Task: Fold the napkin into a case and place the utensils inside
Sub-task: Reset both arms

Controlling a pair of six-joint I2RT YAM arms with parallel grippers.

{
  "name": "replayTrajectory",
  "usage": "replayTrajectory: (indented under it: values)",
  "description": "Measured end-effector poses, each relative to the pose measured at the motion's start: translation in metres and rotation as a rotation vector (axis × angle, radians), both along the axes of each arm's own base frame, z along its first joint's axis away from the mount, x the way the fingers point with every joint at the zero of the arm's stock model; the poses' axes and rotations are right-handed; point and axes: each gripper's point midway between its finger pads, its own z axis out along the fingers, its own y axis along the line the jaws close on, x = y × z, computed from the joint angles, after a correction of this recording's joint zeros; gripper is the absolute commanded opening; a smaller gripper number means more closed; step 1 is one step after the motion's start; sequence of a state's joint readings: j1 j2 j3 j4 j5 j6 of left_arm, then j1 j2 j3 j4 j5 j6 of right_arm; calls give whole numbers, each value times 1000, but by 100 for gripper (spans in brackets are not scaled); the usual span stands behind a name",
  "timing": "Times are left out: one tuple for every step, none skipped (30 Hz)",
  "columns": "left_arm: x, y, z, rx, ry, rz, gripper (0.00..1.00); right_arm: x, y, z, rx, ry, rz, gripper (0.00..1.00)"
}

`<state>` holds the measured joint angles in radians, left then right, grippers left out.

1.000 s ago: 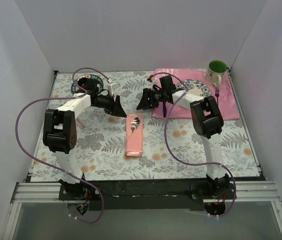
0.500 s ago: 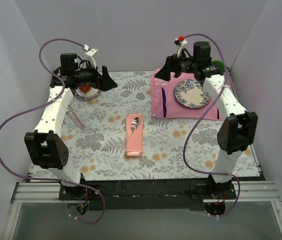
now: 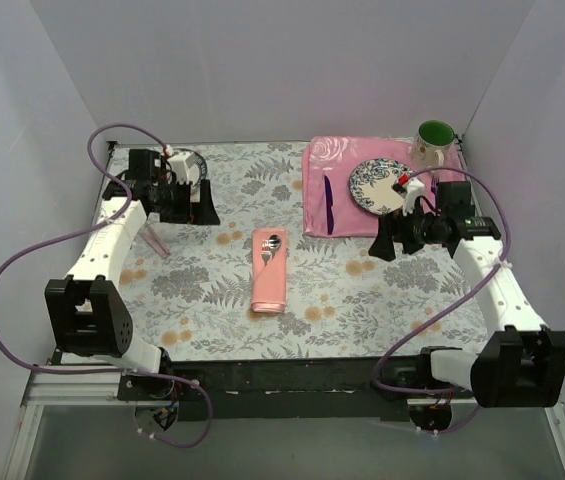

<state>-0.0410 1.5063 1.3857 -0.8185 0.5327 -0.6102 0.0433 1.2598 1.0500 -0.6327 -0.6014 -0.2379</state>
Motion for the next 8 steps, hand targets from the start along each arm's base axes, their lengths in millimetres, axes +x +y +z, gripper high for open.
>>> replayTrajectory:
  values:
    - [-7,4,-16,21,36,10,98,-9,-4,-8,-28,3,-5,99]
    - [-14,8,-32,42,71,20,98,-17,-9,-15,-54,6,-13,99]
    - [-21,11,-45,61,101,29,98,-21,-14,-20,-75,4,-22,99]
    - [-27,14,-56,75,128,36,98,-23,-18,-23,-94,-3,-32,99]
    - [-34,16,-65,88,154,43,98,-25,-23,-26,-110,-6,-43,99]
    - [-37,18,-71,99,168,50,98,-26,-27,-28,-124,-8,-54,99]
    - [-39,20,-74,104,174,57,98,-27,-29,-30,-133,-10,-60,99]
    - [-39,21,-74,109,170,65,98,-27,-34,-31,-142,-10,-76,99]
